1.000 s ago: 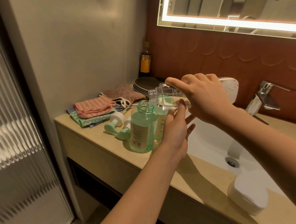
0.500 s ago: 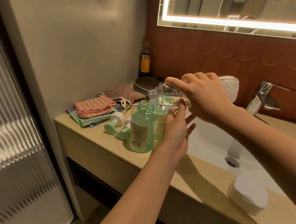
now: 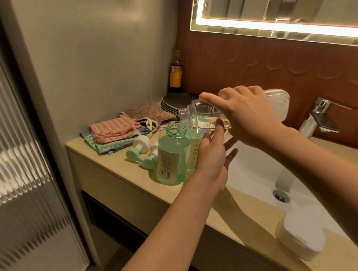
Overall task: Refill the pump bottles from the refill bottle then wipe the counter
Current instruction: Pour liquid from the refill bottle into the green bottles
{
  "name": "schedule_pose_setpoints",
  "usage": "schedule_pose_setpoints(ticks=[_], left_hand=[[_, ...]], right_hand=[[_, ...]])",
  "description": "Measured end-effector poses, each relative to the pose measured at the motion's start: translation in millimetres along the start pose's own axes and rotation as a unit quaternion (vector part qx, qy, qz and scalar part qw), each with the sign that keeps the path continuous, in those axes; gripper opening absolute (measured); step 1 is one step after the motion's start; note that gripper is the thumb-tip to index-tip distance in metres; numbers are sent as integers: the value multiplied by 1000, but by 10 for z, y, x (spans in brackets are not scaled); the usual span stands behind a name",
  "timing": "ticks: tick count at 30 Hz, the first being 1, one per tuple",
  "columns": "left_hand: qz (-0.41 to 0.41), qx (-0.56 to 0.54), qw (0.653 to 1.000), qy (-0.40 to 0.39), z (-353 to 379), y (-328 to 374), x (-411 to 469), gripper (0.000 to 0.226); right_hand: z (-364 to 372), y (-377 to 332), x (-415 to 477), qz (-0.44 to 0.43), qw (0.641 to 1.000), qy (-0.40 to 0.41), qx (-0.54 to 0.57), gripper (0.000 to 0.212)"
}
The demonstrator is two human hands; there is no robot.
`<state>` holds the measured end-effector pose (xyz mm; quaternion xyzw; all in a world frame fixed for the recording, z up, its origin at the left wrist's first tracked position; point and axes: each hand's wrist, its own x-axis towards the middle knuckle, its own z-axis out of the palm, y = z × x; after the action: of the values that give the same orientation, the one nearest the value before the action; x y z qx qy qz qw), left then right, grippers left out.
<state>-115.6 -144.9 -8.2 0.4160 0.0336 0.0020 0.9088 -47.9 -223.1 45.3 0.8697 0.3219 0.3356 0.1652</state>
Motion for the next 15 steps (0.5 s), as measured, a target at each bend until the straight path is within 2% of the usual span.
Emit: schedule_pose_setpoints(ticks=[15], left_hand=[[-2, -13, 1000, -3, 3, 11, 7, 42]], right_hand=[[-33, 2, 19, -7, 1000, -1, -6, 74]])
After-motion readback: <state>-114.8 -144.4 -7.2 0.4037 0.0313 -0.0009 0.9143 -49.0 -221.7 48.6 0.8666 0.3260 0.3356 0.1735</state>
